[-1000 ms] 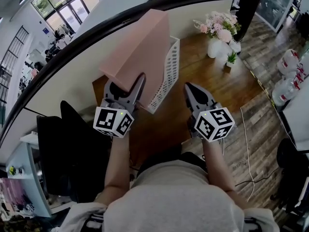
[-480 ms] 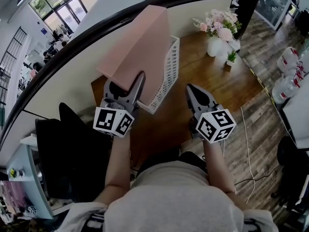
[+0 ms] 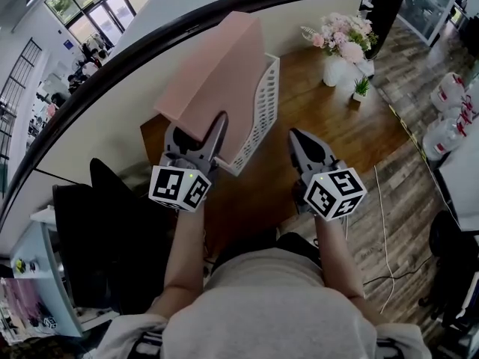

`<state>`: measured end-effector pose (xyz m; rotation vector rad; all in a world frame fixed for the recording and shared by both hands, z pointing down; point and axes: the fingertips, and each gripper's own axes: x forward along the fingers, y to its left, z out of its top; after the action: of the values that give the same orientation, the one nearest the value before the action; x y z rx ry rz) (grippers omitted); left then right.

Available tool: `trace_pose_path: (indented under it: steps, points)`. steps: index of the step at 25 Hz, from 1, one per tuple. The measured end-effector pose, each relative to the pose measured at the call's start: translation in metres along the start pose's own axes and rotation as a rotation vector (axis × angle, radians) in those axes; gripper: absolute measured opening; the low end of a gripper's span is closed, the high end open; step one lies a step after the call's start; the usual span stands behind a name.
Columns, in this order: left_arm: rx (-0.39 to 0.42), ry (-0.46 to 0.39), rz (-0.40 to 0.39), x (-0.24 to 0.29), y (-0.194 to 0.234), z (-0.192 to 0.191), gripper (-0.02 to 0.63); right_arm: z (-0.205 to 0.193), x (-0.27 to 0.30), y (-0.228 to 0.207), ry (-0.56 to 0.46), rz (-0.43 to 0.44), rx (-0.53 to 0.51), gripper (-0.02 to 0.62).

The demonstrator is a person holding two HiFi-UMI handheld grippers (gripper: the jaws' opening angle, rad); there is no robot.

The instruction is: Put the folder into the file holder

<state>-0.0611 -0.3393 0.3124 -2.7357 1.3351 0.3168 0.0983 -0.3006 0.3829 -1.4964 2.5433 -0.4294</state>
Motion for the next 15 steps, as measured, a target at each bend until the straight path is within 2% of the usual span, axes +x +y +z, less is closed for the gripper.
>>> trace_pose_path:
  steps: [5, 15]
  points:
    - [0.012, 0.032, -0.005, 0.006, -0.003, -0.013, 0.298, -0.004, 0.000, -0.005, 0.010, -0.004, 0.008, 0.009]
    - [-0.013, 0.095, -0.006, 0.006, -0.003, -0.043, 0.304, -0.009, 0.002, -0.010, 0.021, -0.012, 0.018, 0.009]
